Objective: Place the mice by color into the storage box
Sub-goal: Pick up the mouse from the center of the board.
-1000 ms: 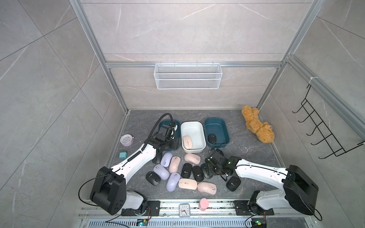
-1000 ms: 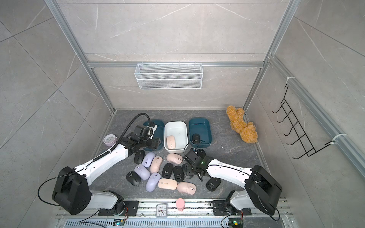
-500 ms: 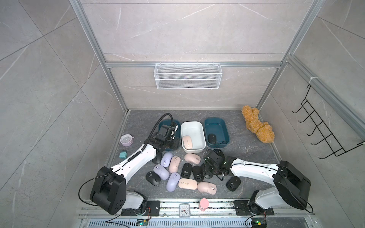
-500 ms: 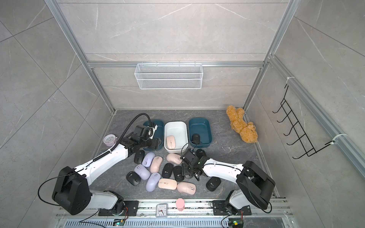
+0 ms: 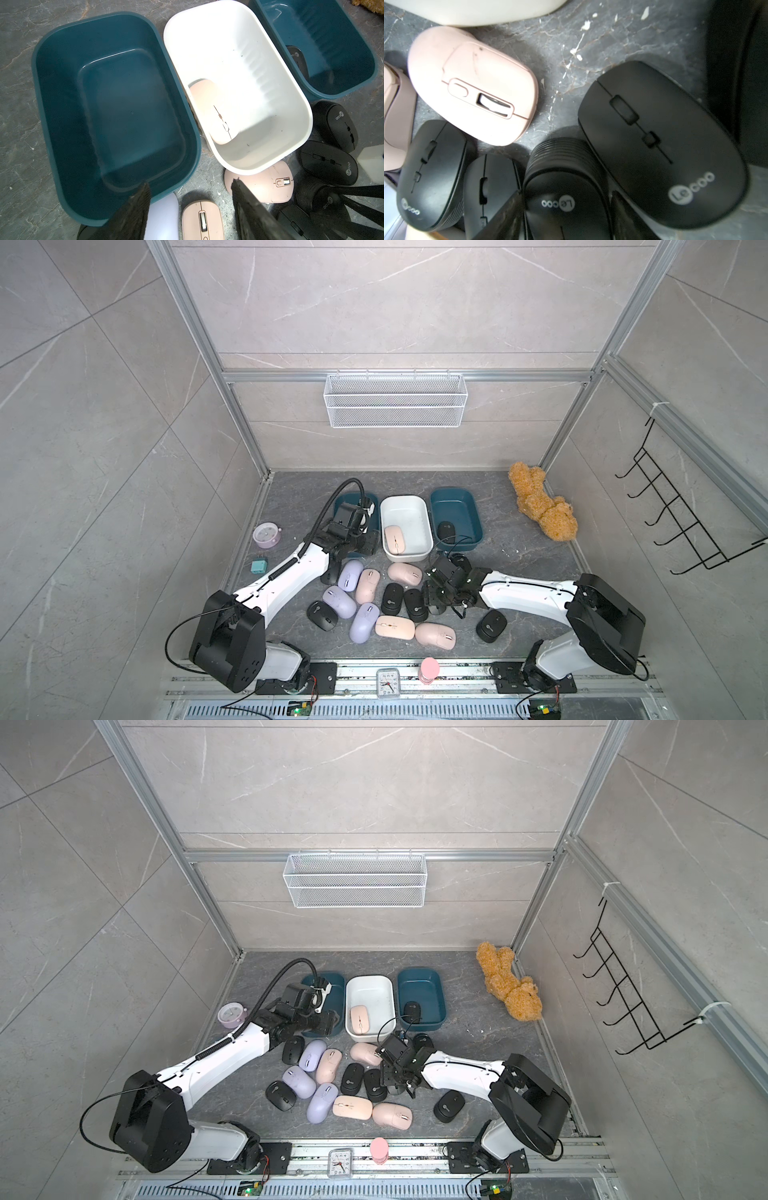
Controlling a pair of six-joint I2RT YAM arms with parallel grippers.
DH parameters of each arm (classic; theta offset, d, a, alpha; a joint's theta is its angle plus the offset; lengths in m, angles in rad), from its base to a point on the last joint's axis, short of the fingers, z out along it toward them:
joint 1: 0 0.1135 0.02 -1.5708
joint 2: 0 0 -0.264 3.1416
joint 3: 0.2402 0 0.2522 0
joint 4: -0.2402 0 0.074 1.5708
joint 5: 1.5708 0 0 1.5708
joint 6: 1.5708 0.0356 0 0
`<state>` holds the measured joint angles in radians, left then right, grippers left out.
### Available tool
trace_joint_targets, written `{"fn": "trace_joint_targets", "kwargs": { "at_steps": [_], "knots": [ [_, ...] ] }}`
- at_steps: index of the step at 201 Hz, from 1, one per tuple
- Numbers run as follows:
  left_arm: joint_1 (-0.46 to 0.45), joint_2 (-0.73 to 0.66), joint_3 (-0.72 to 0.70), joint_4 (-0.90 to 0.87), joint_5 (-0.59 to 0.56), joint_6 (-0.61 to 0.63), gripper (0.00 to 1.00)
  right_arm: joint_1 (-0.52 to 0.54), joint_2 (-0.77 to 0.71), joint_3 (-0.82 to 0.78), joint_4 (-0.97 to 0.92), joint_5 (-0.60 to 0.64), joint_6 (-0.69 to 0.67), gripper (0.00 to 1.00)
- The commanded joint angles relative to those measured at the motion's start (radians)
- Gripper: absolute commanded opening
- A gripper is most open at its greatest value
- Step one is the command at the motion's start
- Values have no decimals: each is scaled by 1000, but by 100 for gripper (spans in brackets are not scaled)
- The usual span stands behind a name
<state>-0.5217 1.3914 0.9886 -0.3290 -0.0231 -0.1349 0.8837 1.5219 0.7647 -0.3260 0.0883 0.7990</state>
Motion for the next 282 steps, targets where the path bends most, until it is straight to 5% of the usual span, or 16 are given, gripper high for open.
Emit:
{"fn": "trace_joint_targets", "kwargs": {
  "at_steps": [1,70,187,282],
  "knots": [
    [-4,-29,20,9,2,16,65,6,30,5,-64,37,25,67],
    [-4,-31,20,8,-2,16,65,40,38,47,-166,126,17,69],
    [-6,-33,18,7,-9,18,65,46,102,51,-128,95,23,69],
    [-7,-35,18,7,-11,20,65,46,55,56,-153,112,25,57]
  ]
}}
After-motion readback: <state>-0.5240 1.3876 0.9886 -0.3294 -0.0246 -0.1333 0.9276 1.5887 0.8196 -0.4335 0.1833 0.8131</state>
